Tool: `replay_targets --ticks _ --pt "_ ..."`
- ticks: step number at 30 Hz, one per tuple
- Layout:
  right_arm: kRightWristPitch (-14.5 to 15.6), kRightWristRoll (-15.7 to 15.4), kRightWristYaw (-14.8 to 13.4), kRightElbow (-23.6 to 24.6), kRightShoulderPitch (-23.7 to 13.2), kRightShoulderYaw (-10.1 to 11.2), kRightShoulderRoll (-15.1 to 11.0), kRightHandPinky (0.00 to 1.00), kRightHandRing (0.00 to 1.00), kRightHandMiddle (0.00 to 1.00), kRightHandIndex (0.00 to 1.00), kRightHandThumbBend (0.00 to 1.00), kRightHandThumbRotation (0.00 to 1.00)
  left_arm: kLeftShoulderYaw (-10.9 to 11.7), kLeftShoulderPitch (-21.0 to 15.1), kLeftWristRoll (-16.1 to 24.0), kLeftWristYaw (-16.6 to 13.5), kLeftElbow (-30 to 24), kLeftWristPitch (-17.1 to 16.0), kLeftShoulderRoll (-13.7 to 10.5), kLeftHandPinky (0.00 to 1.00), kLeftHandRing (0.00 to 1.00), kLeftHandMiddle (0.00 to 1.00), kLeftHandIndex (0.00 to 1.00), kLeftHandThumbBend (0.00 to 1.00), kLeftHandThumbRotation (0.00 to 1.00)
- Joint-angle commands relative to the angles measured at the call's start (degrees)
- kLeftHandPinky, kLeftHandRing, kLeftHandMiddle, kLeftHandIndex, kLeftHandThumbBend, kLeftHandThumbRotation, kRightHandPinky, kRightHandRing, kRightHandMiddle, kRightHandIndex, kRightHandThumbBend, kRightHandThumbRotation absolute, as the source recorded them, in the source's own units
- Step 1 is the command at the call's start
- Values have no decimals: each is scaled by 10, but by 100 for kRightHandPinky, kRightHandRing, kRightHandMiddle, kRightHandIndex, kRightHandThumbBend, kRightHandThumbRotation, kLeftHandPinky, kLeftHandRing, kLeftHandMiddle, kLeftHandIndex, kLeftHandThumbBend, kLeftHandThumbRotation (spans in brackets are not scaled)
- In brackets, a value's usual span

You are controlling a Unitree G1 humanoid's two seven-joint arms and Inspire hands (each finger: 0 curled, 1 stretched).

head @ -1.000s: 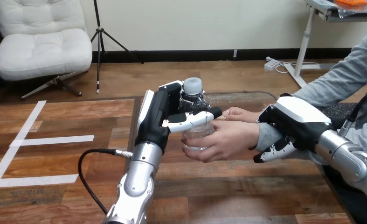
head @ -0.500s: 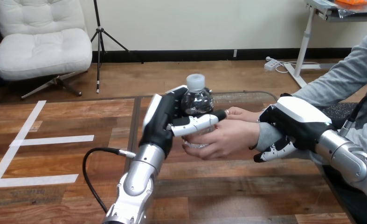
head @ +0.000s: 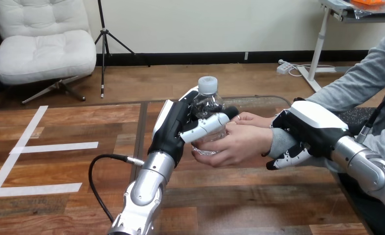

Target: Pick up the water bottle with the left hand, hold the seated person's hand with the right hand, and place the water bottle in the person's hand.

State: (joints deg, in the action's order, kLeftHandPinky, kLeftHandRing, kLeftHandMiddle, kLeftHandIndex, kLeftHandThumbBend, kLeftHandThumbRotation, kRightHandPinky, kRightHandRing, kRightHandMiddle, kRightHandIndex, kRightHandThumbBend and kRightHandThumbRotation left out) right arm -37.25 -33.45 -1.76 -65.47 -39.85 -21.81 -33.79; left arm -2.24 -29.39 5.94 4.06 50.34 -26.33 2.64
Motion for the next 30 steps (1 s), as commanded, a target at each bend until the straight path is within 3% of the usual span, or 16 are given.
replay_targets --ticks 1,21,30 --pt "-16 27 -18 28 -42 31 -2 17 21 27 27 68 0 -5 -43 4 5 3 -1 -14 91 93 94 94 100 79" --pt "-21 28 -24 26 -38 30 -1 16 20 26 27 69 0 -1 -33 7 11 -9 3 -26 93 97 99 98 100 90" --pt "-15 26 -23 31 -36 28 -2 16 20 26 26 69 0 7 -22 -2 18 -28 5 -37 98 98 100 100 100 96"
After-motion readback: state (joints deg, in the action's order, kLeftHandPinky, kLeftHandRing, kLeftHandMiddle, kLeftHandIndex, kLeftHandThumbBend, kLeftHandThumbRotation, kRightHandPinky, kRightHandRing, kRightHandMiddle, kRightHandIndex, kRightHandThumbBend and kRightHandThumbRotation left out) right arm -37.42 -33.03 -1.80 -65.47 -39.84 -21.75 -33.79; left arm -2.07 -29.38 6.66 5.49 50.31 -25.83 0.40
